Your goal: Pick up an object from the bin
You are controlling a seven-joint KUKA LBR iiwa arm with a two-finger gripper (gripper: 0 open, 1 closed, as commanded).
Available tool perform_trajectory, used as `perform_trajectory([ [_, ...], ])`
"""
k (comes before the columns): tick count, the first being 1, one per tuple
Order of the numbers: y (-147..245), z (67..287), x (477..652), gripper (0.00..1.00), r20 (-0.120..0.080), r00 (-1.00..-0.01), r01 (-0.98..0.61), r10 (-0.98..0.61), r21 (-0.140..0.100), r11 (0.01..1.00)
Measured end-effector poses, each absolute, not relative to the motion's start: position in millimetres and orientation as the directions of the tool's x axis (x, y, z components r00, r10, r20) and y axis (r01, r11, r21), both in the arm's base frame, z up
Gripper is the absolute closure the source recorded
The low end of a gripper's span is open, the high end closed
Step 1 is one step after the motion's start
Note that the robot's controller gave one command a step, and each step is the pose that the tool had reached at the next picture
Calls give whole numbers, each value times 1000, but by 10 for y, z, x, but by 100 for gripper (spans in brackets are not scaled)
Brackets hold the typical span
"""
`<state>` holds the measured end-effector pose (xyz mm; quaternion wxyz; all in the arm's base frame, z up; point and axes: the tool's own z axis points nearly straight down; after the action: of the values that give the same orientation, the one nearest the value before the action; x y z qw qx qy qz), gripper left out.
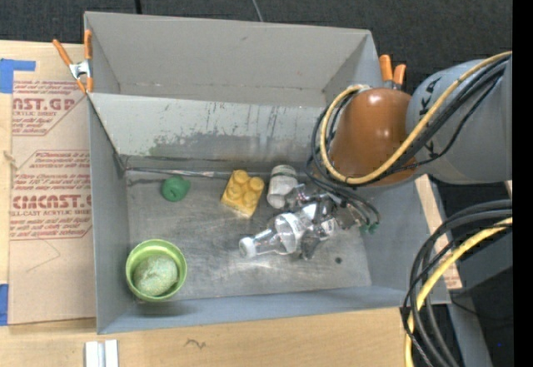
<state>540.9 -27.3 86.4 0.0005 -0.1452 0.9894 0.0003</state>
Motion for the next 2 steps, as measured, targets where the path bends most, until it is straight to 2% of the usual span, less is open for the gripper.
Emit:
perform_trajectory([
  [1,-270,969,5391,100,6,-958,-287,-287,3,958],
  [2,-269,1174,5393,100,5,-958,-287,-287,2,958],
])
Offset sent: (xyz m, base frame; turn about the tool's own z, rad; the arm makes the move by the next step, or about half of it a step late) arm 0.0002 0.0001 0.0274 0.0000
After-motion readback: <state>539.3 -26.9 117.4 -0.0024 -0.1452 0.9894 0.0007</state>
